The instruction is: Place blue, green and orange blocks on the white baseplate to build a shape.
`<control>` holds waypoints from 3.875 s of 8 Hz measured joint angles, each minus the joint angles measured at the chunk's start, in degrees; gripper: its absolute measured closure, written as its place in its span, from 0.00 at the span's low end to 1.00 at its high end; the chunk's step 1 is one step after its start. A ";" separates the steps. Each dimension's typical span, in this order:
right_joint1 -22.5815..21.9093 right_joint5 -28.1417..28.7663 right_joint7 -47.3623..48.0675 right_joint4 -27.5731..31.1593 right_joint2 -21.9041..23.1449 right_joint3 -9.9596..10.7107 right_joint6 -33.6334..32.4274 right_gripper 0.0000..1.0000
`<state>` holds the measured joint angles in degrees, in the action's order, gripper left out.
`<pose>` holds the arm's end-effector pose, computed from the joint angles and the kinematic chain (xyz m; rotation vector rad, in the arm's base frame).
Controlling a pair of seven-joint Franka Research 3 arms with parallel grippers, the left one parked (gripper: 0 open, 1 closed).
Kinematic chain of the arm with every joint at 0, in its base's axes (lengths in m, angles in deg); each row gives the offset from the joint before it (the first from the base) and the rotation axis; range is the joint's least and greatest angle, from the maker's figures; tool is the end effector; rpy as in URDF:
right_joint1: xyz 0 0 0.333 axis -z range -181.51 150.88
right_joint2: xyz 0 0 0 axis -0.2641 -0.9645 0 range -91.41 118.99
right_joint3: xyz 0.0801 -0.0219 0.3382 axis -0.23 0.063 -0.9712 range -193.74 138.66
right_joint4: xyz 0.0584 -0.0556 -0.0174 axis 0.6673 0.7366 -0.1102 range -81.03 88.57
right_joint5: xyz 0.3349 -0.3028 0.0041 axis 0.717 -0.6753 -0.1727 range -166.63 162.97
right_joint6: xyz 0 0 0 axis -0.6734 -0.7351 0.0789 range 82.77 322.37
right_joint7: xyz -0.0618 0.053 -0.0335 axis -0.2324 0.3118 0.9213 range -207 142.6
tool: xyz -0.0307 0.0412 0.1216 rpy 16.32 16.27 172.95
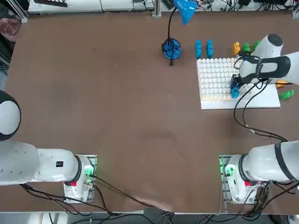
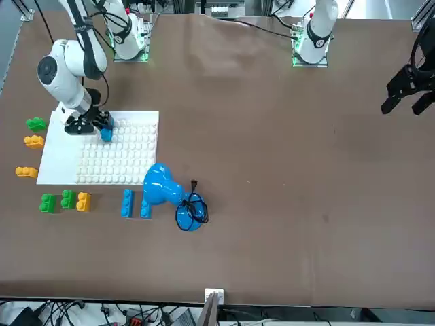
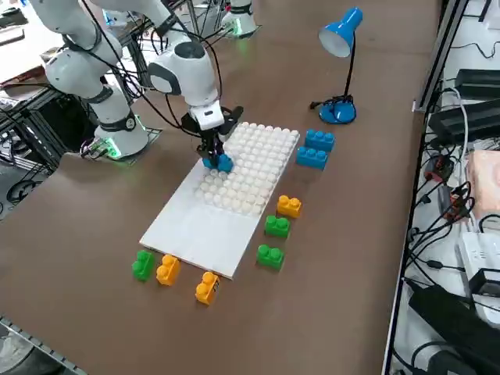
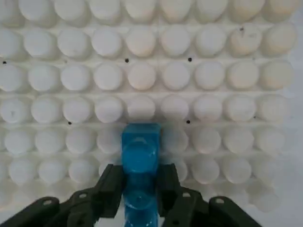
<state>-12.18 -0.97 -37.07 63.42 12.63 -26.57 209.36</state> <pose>0.4546 -0.0329 0.1920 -3.1340 -0.0003 0.0133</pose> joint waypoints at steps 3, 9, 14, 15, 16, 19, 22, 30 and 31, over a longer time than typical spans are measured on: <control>-0.02 0.01 0.01 0.40 0.01 -0.03 0.89 0.63; -0.34 0.01 0.06 -3.36 5.56 -0.09 -7.38 0.00; -5.80 0.19 8.95 -19.21 -0.01 -0.28 -14.08 0.00; -7.27 0.22 12.09 -25.10 -5.82 -0.33 -14.02 0.00; -8.26 0.23 14.16 -31.12 -11.66 -0.39 -13.96 0.00; -9.21 0.27 16.01 -46.26 -25.76 -0.38 -14.37 0.00; -9.98 0.34 19.00 -56.44 -34.75 -0.39 -16.24 0.00; -12.04 0.35 23.86 -58.57 -38.40 -0.29 -18.33 0.38; -12.04 0.35 23.86 -58.57 -38.40 -0.25 -18.72 0.49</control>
<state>-24.22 -0.62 -13.21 4.85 -25.78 -26.82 190.65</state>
